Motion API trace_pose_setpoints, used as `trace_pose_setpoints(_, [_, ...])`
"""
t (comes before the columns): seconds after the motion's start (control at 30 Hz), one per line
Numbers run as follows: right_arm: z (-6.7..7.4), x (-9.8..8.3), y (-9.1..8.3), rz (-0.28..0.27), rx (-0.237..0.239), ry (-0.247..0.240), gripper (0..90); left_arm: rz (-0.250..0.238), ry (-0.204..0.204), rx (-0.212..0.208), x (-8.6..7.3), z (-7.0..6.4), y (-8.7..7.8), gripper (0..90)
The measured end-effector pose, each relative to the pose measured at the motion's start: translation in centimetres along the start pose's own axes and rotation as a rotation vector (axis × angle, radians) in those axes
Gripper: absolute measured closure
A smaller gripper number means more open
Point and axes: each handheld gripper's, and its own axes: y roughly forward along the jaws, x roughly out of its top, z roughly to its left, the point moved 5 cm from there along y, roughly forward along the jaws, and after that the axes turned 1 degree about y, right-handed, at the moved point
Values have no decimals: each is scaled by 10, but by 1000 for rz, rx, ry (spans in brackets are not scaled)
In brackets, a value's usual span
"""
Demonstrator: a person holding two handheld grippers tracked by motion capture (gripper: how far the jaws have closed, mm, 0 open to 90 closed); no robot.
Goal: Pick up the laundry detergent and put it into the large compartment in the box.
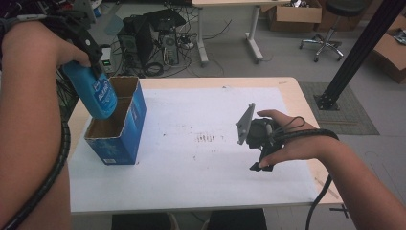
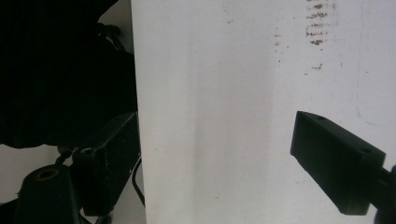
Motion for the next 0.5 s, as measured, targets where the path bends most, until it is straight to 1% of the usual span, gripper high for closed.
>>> trace_pose_setpoints(0.2, [0,-1,0,5,0,4,162,15,-14,-8,1,7,12,388])
trace_pose_setpoints(0.33, [0,-1,-1,4,-1,3,161,11,-15,-15,2,9,19,389])
trace_pose_setpoints(0.37, [0,-2,-1,12,1,7,162,14,-19,-21,2,9,22,388])
trace_pose_setpoints(0.4, [0,-1,-1,2,0,2,162,17,-15,-21,3,9,24,388])
trace_pose_setpoints(0.5, [0,-1,0,-1,0,3,162,23,-16,-27,4,9,32,388])
